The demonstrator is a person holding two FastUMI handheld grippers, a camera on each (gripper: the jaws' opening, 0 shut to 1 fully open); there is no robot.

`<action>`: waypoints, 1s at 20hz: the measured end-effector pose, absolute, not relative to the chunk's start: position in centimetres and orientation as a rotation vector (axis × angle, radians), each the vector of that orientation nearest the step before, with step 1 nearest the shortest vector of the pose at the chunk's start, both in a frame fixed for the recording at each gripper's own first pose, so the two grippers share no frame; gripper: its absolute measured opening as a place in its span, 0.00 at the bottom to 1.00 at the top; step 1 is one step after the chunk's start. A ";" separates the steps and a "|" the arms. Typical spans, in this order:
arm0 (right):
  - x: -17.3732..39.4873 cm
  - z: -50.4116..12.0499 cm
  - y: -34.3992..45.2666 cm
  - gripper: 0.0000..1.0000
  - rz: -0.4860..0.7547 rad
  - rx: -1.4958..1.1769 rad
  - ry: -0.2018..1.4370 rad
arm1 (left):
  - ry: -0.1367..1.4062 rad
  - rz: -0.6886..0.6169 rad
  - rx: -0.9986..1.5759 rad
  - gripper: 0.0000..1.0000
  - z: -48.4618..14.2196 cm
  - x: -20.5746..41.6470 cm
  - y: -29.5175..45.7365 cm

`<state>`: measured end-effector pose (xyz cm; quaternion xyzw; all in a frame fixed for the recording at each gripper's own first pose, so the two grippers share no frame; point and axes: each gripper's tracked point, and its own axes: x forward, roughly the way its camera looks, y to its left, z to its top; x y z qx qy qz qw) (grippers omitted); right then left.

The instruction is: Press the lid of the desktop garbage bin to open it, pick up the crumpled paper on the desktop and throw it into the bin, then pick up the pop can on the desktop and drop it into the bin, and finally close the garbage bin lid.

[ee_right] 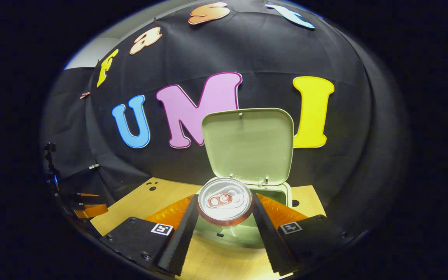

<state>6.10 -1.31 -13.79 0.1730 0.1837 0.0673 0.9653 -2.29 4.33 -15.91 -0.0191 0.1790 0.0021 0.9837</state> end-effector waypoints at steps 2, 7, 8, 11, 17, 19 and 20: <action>6.7 -15.0 -1.8 0.84 0.123 0.343 0.393 | 0.360 0.010 -0.034 0.96 -16.4 -1.5 4.4; 7.2 -19.6 -2.1 0.84 0.119 0.304 0.507 | 0.372 0.006 -0.037 0.95 -16.7 -0.9 4.0; 7.1 -20.5 -1.9 0.84 0.121 0.310 0.535 | 0.375 0.007 -0.038 0.96 -16.8 -0.9 4.0; 7.7 -21.6 -1.5 0.84 0.127 0.313 0.554 | 0.379 0.009 -0.031 0.95 -16.8 -0.8 4.1; 8.0 -22.4 -0.3 0.84 0.150 0.295 0.579 | 0.385 0.023 -0.041 0.96 -17.1 -0.7 4.4; 7.8 -22.5 -0.2 0.84 0.157 0.277 0.584 | 0.386 0.025 -0.043 0.96 -17.1 -0.8 4.5; 7.9 -22.5 -0.2 0.85 0.155 0.277 0.583 | 0.386 0.026 -0.041 0.95 -17.1 -0.9 4.5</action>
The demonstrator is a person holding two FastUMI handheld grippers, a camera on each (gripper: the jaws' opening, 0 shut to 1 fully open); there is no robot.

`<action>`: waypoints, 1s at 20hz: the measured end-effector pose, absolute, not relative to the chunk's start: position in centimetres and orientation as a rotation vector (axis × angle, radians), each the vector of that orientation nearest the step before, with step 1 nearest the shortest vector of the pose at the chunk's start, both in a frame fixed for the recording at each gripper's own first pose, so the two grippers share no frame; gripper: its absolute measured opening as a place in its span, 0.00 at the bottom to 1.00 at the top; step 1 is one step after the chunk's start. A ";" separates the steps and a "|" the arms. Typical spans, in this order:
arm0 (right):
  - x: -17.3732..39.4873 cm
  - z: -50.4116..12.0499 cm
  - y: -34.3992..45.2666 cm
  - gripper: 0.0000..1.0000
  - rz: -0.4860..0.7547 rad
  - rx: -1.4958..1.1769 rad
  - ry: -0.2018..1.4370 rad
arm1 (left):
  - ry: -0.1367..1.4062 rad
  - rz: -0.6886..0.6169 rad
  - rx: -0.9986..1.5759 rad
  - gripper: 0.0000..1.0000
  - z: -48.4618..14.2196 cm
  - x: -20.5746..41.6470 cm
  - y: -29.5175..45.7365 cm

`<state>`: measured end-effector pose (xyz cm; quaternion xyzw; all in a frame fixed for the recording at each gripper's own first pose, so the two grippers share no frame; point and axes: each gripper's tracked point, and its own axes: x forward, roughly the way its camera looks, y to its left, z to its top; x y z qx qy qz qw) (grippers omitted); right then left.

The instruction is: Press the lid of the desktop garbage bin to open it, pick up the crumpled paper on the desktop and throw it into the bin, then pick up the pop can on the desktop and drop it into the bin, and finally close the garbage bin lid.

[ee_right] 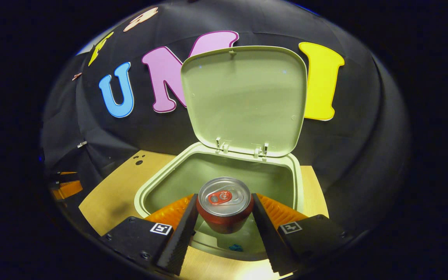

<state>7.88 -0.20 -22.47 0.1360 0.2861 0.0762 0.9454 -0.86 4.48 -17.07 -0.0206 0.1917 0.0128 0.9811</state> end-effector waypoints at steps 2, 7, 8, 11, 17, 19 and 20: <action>8.0 -22.5 -0.2 0.84 0.154 0.281 0.585 | 0.387 0.027 -0.040 0.96 -17.2 -1.0 4.5; 7.8 -22.4 -0.2 0.84 0.150 0.277 0.586 | 0.390 0.037 -0.045 0.96 -17.3 -1.6 4.9; 7.8 -22.4 -0.3 0.85 0.144 0.270 0.586 | 0.389 0.039 -0.046 0.96 -17.2 -1.7 4.9; 7.7 -22.3 -0.4 0.87 0.136 0.263 0.585 | 0.385 0.043 -0.046 0.96 -17.1 -2.2 5.1; 6.8 -20.5 -0.2 1.00 0.133 0.241 0.554 | 0.377 0.032 -0.048 0.95 -16.8 -3.8 5.2; 6.3 -19.3 -0.3 1.00 0.128 0.220 0.538 | 0.378 0.020 -0.056 0.95 -16.9 -4.5 5.3; 6.2 -18.7 -0.2 1.00 0.124 0.206 0.525 | 0.378 0.012 -0.057 0.95 -17.1 -4.9 5.3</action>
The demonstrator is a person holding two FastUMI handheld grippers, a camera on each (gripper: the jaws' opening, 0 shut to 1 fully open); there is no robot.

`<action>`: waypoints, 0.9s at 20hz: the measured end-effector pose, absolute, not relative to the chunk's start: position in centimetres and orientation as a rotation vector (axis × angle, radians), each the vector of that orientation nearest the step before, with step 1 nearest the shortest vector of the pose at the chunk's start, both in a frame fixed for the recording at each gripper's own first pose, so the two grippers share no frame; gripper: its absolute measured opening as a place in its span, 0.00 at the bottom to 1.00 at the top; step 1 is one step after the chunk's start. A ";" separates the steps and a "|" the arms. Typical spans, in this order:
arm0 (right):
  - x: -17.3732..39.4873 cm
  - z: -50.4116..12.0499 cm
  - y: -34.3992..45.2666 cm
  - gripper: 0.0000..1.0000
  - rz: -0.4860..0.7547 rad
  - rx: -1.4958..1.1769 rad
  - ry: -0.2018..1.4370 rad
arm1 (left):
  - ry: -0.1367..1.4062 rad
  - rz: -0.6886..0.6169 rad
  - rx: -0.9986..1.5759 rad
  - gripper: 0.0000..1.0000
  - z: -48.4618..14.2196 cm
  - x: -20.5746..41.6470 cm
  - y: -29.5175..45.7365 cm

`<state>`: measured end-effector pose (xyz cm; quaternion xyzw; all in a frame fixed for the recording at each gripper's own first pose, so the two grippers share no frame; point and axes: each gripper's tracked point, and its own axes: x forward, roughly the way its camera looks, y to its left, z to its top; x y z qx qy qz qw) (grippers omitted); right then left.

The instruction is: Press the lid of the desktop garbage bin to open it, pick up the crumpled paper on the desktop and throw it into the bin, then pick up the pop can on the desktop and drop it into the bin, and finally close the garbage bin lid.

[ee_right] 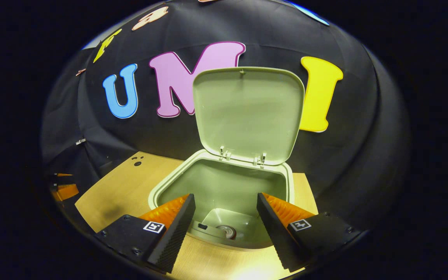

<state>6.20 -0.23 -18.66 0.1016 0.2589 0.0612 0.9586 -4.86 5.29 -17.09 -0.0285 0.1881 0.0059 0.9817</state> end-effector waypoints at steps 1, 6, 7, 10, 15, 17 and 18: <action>6.1 -17.9 -0.2 1.00 0.121 0.192 0.514 | 0.379 0.002 -0.059 0.96 -17.2 -5.2 5.3; 6.5 -12.6 -0.6 0.98 0.080 0.167 0.436 | 0.368 -0.050 -0.065 0.96 -17.7 -6.9 5.4; 6.8 -11.2 -0.9 0.97 0.066 0.161 0.413 | 0.363 -0.067 -0.065 0.95 -17.6 -7.2 5.3; 8.2 -7.2 -1.6 0.97 0.028 0.133 0.345 | 0.350 -0.114 -0.048 0.95 -17.7 -8.2 5.3; 11.3 -1.6 -1.9 0.98 -0.010 0.138 0.245 | 0.319 -0.132 -0.065 0.95 -17.3 -8.9 6.0; 12.9 -1.0 -2.6 0.98 -0.030 0.109 0.223 | 0.305 -0.119 -0.072 0.95 -16.7 -9.6 6.4; 13.5 -0.7 -2.7 0.98 -0.042 0.110 0.215 | 0.297 -0.114 -0.075 0.95 -16.5 -9.9 6.6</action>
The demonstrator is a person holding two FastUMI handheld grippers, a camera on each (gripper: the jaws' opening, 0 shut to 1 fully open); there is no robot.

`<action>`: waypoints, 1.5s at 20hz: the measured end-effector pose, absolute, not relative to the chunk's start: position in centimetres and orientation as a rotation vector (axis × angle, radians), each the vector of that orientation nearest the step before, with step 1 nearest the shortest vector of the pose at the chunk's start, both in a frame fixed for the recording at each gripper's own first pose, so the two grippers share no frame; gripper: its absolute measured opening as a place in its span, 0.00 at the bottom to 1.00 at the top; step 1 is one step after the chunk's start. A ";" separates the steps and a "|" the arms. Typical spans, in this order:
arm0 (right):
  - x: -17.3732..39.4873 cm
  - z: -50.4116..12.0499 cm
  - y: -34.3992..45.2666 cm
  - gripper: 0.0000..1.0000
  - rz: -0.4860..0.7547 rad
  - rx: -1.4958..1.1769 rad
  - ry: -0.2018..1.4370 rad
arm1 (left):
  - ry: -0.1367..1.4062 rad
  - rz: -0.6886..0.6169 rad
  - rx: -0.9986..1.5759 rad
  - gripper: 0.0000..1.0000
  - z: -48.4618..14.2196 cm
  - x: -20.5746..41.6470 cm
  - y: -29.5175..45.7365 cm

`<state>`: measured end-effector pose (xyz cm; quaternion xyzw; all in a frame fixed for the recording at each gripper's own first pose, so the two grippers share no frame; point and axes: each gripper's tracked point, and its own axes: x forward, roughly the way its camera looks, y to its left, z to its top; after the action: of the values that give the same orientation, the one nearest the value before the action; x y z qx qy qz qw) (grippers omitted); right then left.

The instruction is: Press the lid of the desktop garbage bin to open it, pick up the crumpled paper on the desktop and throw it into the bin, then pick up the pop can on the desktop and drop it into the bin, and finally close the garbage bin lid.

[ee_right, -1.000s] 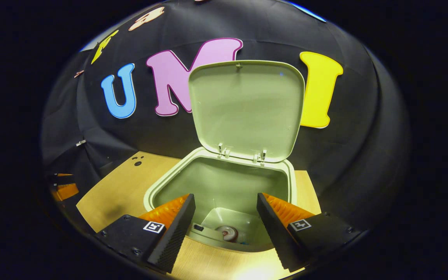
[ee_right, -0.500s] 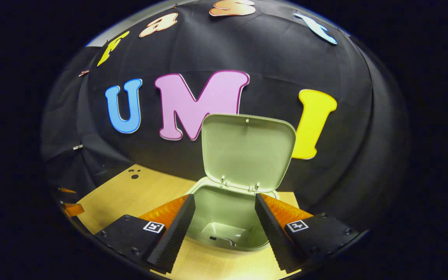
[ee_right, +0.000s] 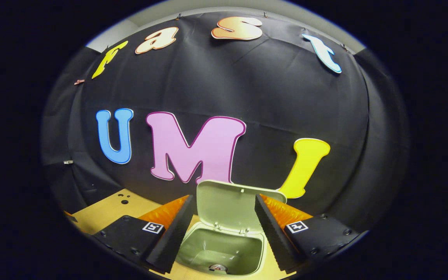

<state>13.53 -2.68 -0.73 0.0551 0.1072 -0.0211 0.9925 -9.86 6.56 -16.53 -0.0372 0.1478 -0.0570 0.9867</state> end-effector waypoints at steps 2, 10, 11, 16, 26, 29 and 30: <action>14.9 0.0 -3.2 0.98 -0.071 0.133 0.179 | 0.288 -0.112 -0.076 0.95 -16.4 -10.3 6.9; 20.1 0.2 -6.8 0.97 -0.203 0.156 0.077 | 0.287 -0.016 -0.075 0.95 -16.3 -11.8 10.0; 20.6 0.0 -7.2 0.97 -0.215 0.161 0.077 | 0.288 -0.008 -0.076 0.95 -16.3 -11.7 10.2; 21.1 -2.6 -7.6 0.98 -0.213 0.156 0.141 | 0.295 -0.010 -0.064 0.95 -16.3 -10.9 10.4; 16.5 -3.7 -5.1 0.98 -0.142 0.215 0.168 | 0.311 -0.117 -0.035 0.95 -16.9 -9.8 7.9; 14.7 -4.7 -4.3 0.98 -0.119 0.277 0.182 | 0.320 -0.137 -0.039 0.95 -17.4 -10.1 7.5; 14.1 -5.3 -4.0 0.98 -0.117 0.280 0.200 | 0.323 -0.143 -0.041 0.95 -17.5 -10.1 7.5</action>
<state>14.10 -4.04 -5.28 0.1390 0.0995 -0.0580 0.9836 -10.07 7.45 -17.51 -0.0205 0.1605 -0.0709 0.9843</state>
